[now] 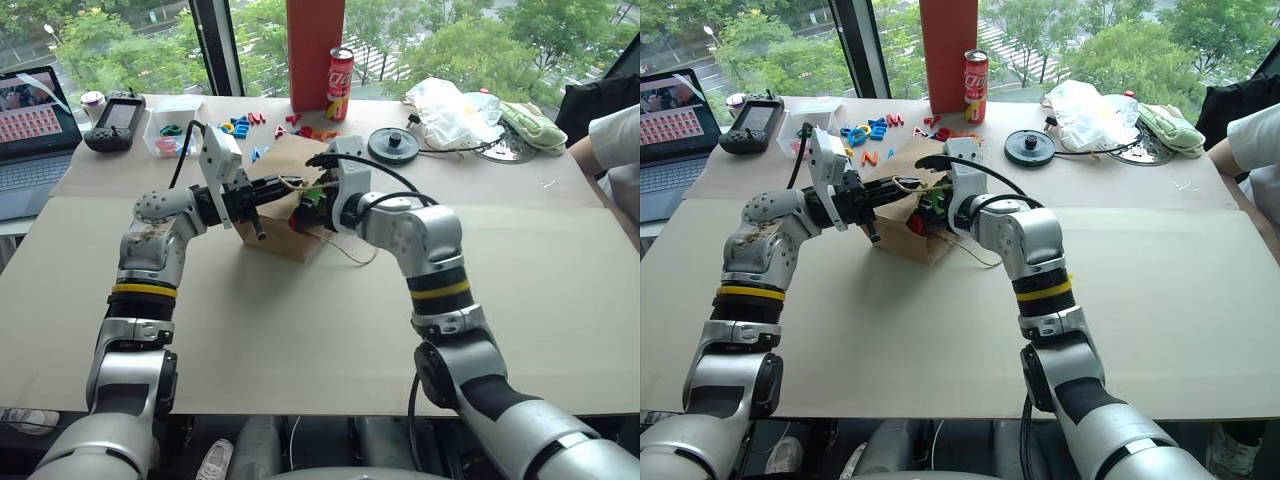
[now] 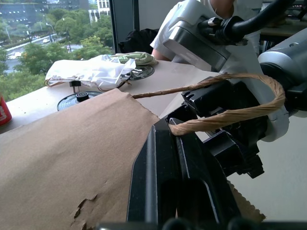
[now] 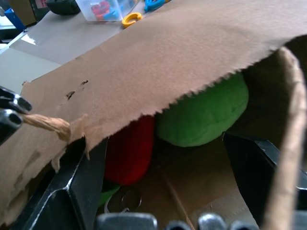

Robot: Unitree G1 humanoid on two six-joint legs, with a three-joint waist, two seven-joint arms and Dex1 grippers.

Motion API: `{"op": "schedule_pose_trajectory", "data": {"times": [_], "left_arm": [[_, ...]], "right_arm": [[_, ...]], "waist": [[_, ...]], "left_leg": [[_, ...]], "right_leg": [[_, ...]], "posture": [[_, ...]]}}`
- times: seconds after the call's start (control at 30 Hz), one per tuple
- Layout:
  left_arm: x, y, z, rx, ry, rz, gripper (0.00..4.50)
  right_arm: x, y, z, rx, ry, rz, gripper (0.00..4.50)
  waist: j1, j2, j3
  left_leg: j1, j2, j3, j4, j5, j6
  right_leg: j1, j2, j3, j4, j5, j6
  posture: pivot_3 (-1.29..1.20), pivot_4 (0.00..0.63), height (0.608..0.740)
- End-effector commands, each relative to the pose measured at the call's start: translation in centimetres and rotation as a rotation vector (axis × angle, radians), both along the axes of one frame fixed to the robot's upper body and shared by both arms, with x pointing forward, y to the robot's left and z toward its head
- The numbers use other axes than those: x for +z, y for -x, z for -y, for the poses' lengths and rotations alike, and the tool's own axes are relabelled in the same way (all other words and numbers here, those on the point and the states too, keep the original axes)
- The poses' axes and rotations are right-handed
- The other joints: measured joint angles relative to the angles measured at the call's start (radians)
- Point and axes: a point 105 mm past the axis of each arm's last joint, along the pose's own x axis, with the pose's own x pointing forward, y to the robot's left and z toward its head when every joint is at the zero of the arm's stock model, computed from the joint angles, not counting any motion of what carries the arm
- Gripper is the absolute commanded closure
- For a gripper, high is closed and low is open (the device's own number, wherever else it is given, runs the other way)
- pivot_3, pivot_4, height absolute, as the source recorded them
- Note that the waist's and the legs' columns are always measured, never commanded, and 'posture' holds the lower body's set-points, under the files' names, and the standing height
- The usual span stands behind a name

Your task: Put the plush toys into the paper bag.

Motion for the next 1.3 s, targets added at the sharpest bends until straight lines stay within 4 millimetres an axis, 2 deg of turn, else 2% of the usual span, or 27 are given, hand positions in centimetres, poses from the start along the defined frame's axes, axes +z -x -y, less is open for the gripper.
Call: {"op": "schedule_pose_trajectory", "data": {"times": [0.03, 0.1, 0.27, 0.4, 0.57, 0.67, 0.77, 0.8, 1.0, 1.13, 1.23, 1.3], "left_arm": [[1.2, 0.3, 0.0, -0.005, -0.002, 0.055, 4.5], [1.2, 0.2, -0.1, -0.003, -0.003, 0.055, 4.5], [1.2, 0.2, -0.1, -0.003, -0.003, 0.054, 4.5], [1.4, 0.2, 0.0, -0.006, -0.004, 0.056, 4.5], [1.5, 0.3, 0.1, -0.008, -0.005, 0.059, 4.5], [1.6, 0.3, 0.0, -0.006, -0.005, 0.06, 4.5], [1.6, 0.4, -0.2, -0.001, -0.006, 0.06, 4.5], [1.6, 0.4, -0.2, 0.0, -0.006, 0.06, 4.5], [1.6, 0.4, -0.3, 0.006, -0.006, 0.06, 4.5], [1.5, 0.5, -0.5, 0.011, -0.005, 0.06, 4.5], [1.5, 0.5, -0.5, 0.014, -0.003, 0.06, 4.5], [1.5, 0.5, -0.4, 0.015, 0.003, 0.058, 4.5]], "right_arm": [[0.9, 1.9, 1.7, 0.03, -0.002, 0.039, 0.28], [0.4, 2.7, 2.4, 0.035, 0.01, 0.031, 0.28], [-3.6, 3.9, 2.7, 0.046, 0.12, -0.032, 0.28], [-5.8, 3.7, 2.5, 0.046, 0.176, -0.053, 0.28], [-7.4, 2.8, 2.8, 0.026, 0.241, -0.048, 0.28], [-7.4, 2.6, 2.6, 0.037, 0.22, -0.044, 1.01], [-7.8, 2.6, 2.4, 0.049, 0.229, -0.047, 1.94], [-7.8, 2.7, 2.3, 0.052, 0.226, -0.047, 2.43], [-7.8, 2.4, 2.2, 0.042, 0.229, -0.039, 4.45], [-6.9, 1.8, 2.5, 0.005, 0.198, -0.008, 4.48], [-5.3, 1.3, 3.0, -0.03, 0.145, 0.042, 4.48], [-3.6, 1.2, 3.8, -0.048, 0.14, 0.119, 4.48]], "waist": [[0.0, 0.0, 0.0], [0.001, 0.0, 0.0], [-0.007, 0.0, 0.0], [-0.012, 0.0, 0.0], [-0.012, 0.0, 0.0], [-0.011, 0.0, 0.0], [-0.011, 0.0, 0.0], [-0.011, 0.0, 0.0], [-0.012, 0.0, 0.0], [-0.012, 0.0, 0.0], [-0.011, 0.0, 0.0], [-0.011, 0.0, 0.0]], "left_leg": [[0.0, 0.0, 0.0, 0.0, 0.0, 0.0], [0.0, 0.0, 0.0, 0.0, 0.0, 0.0], [0.001, 0.0, 0.0, 0.0, 0.0, 0.0], [0.001, -0.001, 0.0, 0.0, 0.0, 0.0], [0.001, -0.001, 0.0, 0.001, 0.0, 0.0], [0.001, -0.001, 0.0, 0.001, 0.0, 0.0], [0.001, -0.001, 0.0, 0.001, 0.0, 0.0], [0.001, -0.001, 0.0, 0.001, 0.0, 0.0], [0.001, -0.001, 0.0, 0.001, 0.0, 0.0], [0.001, -0.001, 0.0, 0.001, 0.0, 0.0], [0.001, -0.001, 0.0, 0.001, 0.0, 0.0], [0.001, -0.001, 0.0, 0.001, 0.0, 0.0]], "right_leg": [[0.0, 0.0, 0.0, 0.0, 0.0, 0.0], [0.0, 0.0, 0.0, 0.0, 0.0, 0.0], [0.0, 0.001, 0.0, 0.0, 0.0, 0.0], [0.0, 0.001, 0.001, 0.0, 0.0, 0.0], [0.001, 0.001, 0.001, 0.0, 0.0, 0.0], [0.001, 0.001, 0.001, 0.0, 0.0, 0.0], [0.001, 0.001, 0.001, 0.0, 0.0, 0.0], [0.001, 0.001, 0.001, 0.0, 0.0, 0.0], [0.001, 0.001, 0.001, 0.0, 0.0, 0.0], [0.001, 0.001, 0.001, 0.0, 0.0, 0.0], [0.001, 0.001, 0.001, 0.0, 0.0, 0.0], [0.001, 0.001, 0.001, 0.0, 0.0, 0.0]], "posture": [[0.0, 0.15, 0.739], [0.0, 0.15, 0.739], [0.0, 0.15, 0.739], [0.0, 0.15, 0.739], [0.0, 0.15, 0.739], [0.0, 0.15, 0.739], [0.0, 0.15, 0.739], [0.0, 0.15, 0.739], [0.0, 0.15, 0.739], [0.0, 0.15, 0.739], [0.0, 0.15, 0.739], [0.0, 0.15, 0.739]]}}
